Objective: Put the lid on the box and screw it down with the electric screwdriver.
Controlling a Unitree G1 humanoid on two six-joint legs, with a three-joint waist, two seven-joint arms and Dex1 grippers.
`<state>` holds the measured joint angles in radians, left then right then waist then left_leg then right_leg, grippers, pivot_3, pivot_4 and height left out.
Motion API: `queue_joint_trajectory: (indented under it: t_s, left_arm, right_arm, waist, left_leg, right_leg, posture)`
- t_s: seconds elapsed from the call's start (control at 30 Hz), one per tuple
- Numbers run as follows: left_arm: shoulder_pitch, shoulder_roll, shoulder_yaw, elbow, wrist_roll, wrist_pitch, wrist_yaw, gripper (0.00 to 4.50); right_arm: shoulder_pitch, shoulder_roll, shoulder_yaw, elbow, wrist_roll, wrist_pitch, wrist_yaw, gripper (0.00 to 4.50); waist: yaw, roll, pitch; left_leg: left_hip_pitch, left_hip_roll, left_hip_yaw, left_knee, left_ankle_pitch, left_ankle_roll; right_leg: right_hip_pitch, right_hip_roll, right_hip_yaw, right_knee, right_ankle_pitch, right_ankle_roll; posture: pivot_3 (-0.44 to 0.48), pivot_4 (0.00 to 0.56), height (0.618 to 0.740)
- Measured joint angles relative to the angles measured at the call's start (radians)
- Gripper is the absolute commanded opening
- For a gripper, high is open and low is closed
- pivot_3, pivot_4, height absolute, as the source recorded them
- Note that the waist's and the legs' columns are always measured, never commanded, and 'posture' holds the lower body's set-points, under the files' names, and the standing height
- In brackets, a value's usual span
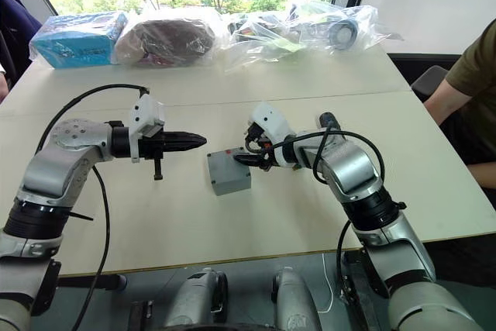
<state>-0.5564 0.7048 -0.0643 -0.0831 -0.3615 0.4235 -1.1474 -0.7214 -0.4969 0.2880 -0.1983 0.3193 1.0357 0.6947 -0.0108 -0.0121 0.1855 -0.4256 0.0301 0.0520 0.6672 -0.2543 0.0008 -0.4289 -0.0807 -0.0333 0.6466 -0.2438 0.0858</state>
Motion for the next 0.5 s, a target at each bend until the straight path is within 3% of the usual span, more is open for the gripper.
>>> queue_joint_trajectory:
  t_s: [0.17, 0.3, 0.5]
  left_arm:
    - [0.001, -0.011, 0.0, -0.001, -0.001, 0.0, 0.0, 0.0]
    - [0.0, -0.026, 0.0, 0.002, -0.001, -0.015, -0.003, 0.0]
    - [-0.021, -0.064, -0.005, 0.005, -0.001, -0.043, -0.014, 0.0]
  right_arm:
    - [-0.004, -0.058, -0.027, -0.051, 0.027, 0.071, 0.016, 4.47]
    - [-0.076, -0.196, -0.06, -0.074, 0.041, 0.163, 0.04, 4.47]
    - [-0.242, -0.35, -0.063, 0.055, 0.047, 0.36, 0.057, 4.47]
  waist:
    - [0.0, 0.0, 0.0]
    - [0.001, 0.0, 0.0]
    - [0.0, 0.0, 0.0]
  left_leg:
    - [0.0, 0.0, 0.0, 0.0, 0.0, 0.0]
    - [0.0, 0.0, 0.0, 0.0, 0.0, 0.0]
    - [0.0, 0.0, 0.0, 0.0, 0.0, 0.0]
  right_leg:
    - [0.0, 0.0, 0.0, 0.0, 0.0, 0.0]
    - [0.0, -0.001, 0.0, 0.0, 0.0, 0.0]
    - [0.0, 0.0, 0.0, -0.001, 0.0, 0.0]
  posture:
    - [0.0, 0.15, 0.74]
    - [0.0, 0.15, 0.74]
    - [0.0, 0.15, 0.74]
